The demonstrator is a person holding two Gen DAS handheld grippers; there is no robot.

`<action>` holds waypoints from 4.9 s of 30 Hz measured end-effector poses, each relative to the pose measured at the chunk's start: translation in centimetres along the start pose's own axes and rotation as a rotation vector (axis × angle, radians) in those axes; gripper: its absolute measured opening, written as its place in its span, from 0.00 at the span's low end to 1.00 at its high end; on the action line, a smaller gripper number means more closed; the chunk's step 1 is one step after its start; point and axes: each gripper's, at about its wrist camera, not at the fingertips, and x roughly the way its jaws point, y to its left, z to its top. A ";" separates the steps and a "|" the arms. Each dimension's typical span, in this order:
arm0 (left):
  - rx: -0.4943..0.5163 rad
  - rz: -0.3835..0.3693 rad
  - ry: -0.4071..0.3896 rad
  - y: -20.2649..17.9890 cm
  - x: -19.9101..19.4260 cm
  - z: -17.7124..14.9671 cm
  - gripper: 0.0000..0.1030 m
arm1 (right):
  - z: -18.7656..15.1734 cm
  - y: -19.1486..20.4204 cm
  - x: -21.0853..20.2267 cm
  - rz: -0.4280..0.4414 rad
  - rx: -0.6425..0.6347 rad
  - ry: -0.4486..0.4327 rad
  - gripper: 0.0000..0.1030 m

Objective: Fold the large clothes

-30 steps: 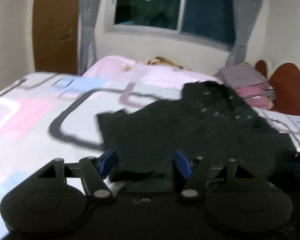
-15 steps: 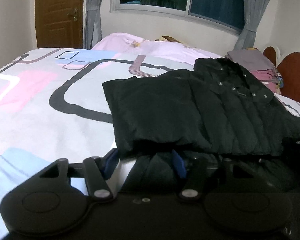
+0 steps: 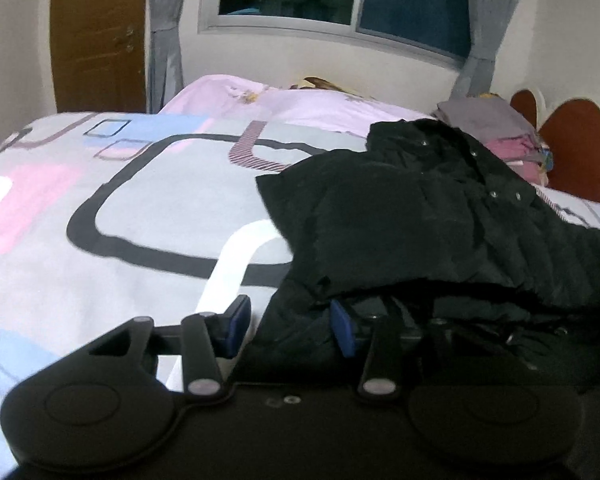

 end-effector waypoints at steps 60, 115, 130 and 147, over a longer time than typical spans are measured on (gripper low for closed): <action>0.157 -0.212 -0.003 -10.3 7.6 8.8 0.57 | 5.0 9.7 9.1 0.175 -0.300 0.067 0.46; 0.087 -0.214 0.179 -9.3 34.3 24.5 0.80 | 20.2 5.5 36.7 0.317 -0.115 0.228 0.63; 0.235 -0.371 -0.155 -11.0 17.5 24.1 0.03 | 22.0 5.5 19.3 0.468 -0.194 -0.043 0.07; 0.249 -0.251 -0.092 -0.2 -9.3 -0.8 0.29 | 0.6 3.0 -12.2 0.299 -0.313 -0.085 0.43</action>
